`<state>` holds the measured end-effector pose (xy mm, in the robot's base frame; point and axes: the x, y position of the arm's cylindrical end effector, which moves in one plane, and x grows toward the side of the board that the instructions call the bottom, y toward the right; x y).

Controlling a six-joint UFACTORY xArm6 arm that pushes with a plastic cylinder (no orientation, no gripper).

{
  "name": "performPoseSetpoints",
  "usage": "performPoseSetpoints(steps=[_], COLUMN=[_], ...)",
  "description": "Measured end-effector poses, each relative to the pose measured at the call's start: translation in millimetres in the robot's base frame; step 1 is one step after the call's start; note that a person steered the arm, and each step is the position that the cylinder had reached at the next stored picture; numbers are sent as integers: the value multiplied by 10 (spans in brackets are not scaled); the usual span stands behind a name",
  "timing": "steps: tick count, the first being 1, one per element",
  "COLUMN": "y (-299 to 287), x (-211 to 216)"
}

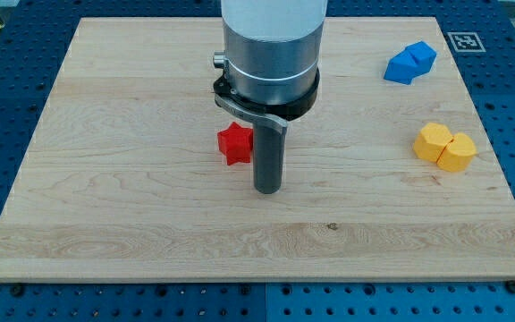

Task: Move the red blocks to the right

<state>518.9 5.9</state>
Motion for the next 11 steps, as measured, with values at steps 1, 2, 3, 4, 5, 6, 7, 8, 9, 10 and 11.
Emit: performPoseSetpoints(steps=[1,2,3,4,5,6,7,8,9,10,11], y=[-112,-816,-1447,-1511,-902,-432,-813,-1004,-813,-337,89], x=[0,0,-86,-584,-860,-806,-806,-535,-220,-416,-750])
